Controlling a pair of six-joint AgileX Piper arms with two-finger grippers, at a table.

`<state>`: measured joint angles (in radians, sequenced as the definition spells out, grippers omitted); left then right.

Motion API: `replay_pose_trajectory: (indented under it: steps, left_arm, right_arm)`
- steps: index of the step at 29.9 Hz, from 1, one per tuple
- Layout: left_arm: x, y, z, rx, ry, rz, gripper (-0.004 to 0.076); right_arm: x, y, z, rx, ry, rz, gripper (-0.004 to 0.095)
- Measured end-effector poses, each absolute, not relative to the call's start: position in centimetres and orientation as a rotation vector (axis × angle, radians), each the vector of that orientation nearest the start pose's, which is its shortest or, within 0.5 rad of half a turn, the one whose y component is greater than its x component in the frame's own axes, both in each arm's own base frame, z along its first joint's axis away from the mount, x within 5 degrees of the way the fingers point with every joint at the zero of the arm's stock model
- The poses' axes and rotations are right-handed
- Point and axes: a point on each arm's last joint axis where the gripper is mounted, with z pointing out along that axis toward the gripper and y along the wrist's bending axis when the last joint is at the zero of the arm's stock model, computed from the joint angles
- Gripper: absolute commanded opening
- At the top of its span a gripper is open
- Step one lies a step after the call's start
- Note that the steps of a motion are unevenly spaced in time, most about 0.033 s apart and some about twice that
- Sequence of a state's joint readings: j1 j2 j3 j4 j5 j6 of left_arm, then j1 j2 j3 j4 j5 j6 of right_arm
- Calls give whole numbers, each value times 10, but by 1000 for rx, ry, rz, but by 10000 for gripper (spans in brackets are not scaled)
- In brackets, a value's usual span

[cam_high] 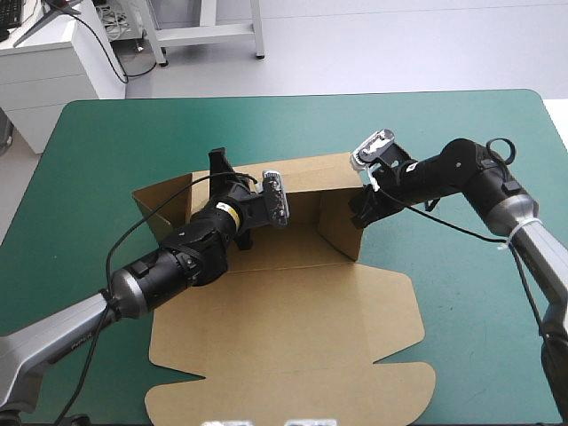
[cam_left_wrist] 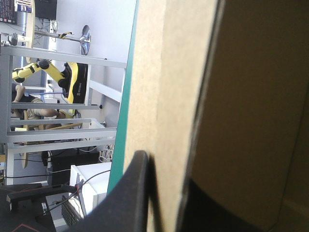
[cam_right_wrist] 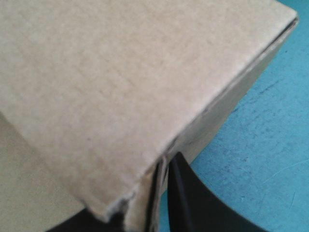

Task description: Fold the box

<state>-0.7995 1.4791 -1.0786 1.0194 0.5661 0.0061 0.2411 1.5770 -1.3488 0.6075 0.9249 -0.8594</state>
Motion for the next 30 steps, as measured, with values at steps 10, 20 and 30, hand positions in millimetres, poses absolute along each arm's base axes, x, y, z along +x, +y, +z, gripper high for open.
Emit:
replay_pose_trajectory:
  steps: [10, 20, 30]
  left_arm:
    - [232, -230, 316, 1416, 1675, 424, 550]
    - [188, -279, 356, 1420, 1569, 238, 471]
    - [179, -277, 356, 1508, 1581, 320, 18]
  right_arm:
    - [336, 110, 326, -731, 2255, 310, -9]
    - [346, 98, 329, -510, 2258, 150, -10]
    - [346, 98, 329, -494, 2262, 159, -17]
